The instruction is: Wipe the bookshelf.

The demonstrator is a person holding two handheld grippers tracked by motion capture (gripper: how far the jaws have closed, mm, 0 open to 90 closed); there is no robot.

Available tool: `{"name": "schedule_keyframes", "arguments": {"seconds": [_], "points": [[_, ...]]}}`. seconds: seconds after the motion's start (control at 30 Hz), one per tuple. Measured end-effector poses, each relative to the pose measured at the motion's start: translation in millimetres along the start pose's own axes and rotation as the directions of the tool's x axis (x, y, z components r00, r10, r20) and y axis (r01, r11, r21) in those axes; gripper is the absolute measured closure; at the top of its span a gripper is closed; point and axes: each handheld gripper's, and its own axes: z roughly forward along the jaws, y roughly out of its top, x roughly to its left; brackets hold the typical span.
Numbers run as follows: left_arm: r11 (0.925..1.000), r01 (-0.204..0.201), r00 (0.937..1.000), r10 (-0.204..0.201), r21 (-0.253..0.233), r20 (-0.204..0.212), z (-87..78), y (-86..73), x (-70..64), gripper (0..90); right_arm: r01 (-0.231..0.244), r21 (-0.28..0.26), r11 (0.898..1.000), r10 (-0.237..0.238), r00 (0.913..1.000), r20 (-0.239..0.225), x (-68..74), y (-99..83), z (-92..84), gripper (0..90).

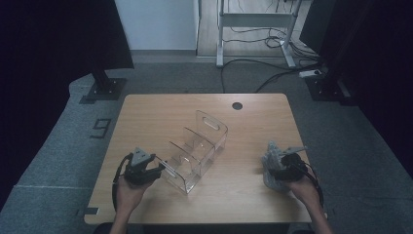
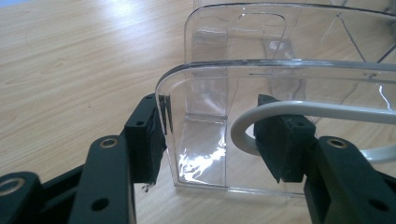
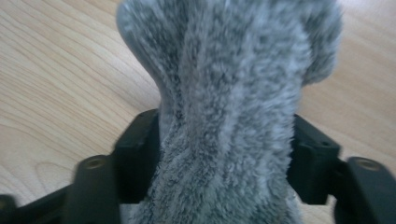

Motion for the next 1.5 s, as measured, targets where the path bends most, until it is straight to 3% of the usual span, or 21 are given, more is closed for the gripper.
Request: {"name": "schedule_keyframes", "arguments": {"seconds": [0.17, 0.33, 0.83, 1.27, 1.5], "points": [[0.9999, -0.012, 0.9998, 0.012, 0.001, 0.016, -7.3, -5.2, -1.3, 44.6, -0.016, 0.005, 1.000, 0.016, 0.9999, -0.003, -1.2, -4.0, 1.3, 56.2], [0.9999, -0.016, 0.9996, 0.016, -0.004, 0.024, -10.3, -8.3, -2.4, 44.6, -0.027, -0.001, 1.000, 0.027, 0.9995, -0.014, -1.3, -5.3, -0.5, 64.4], [0.9996, -0.018, 0.9987, 0.019, -0.020, 0.047, -10.2, -10.3, -4.9, 44.6, 0.007, -0.104, 0.995, -0.013, 0.9982, -0.058, 11.7, 15.8, -21.3, 65.1], [0.9994, -0.017, 0.9986, 0.019, -0.031, 0.050, -9.7, -11.5, -5.3, 44.5, 0.062, -0.161, 0.985, -0.079, 0.9918, -0.101, 39.0, 53.0, -16.7, 64.9], [0.9994, -0.016, 0.9986, 0.018, -0.031, 0.050, -9.7, -11.5, -5.3, 44.5, 0.083, -0.168, 0.982, -0.101, 0.9897, -0.101, 48.6, 69.5, -8.7, 64.9]]}}
